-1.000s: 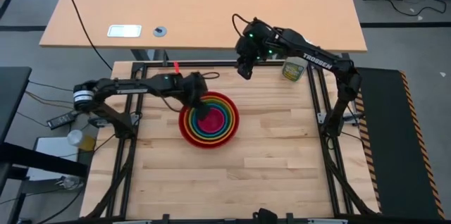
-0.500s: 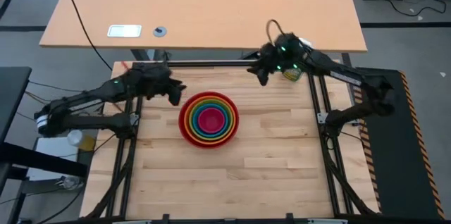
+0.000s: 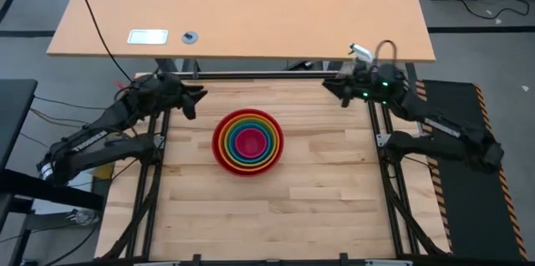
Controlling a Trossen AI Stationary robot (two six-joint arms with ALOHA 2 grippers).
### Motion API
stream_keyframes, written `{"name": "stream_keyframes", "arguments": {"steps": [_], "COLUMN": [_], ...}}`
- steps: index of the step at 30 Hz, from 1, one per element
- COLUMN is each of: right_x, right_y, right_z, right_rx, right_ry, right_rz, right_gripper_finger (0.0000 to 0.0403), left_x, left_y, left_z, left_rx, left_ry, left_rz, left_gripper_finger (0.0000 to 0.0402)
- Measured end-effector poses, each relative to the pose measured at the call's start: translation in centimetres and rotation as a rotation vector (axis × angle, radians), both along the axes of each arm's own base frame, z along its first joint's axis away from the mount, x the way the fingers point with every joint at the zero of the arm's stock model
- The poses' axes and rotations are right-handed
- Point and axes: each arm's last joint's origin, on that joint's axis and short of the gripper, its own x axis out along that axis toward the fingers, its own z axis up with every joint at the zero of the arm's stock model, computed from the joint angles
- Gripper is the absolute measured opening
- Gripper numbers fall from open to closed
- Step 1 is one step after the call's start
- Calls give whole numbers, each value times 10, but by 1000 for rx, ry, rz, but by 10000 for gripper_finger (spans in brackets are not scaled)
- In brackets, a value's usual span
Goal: Nest bowls inside each other
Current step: Return to Home Position
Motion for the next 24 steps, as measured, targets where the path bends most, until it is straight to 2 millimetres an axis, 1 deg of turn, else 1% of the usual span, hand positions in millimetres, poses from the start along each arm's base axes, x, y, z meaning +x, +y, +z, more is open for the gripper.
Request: {"name": "stream_keyframes", "arguments": {"steps": [6, 9, 11, 13, 17, 21, 24], "right_x": [-37, -49, -54, -59, -67, -68, -69], "right_y": [21, 29, 33, 36, 42, 46, 48], "right_z": [12, 13, 14, 11, -10, -41, -58], "right_rx": [-57, -71, -79, -81, -19, 79, 118], "right_ry": [-20, -6, -11, -24, -73, -132, -180], "right_rz": [-137, -199, -223, -245, -281, -269, -301], "right_gripper_finger": [138, 131, 127, 125, 122, 122, 121], "left_x": [-22, -28, -30, -32, -30, -28, -27], "left_y": [-12, -16, -18, -19, -19, -19, -18], "left_z": [14, 17, 15, 7, -17, -35, -48], "left_rx": [56, 66, 77, 67, 31, 16, -16], "left_ry": [-121, -147, -170, -188, -252, -342, -365], "left_rz": [31, 32, 33, 36, 27, 21, 26], "left_gripper_finger": [141, 141, 141, 141, 141, 141, 141]}}
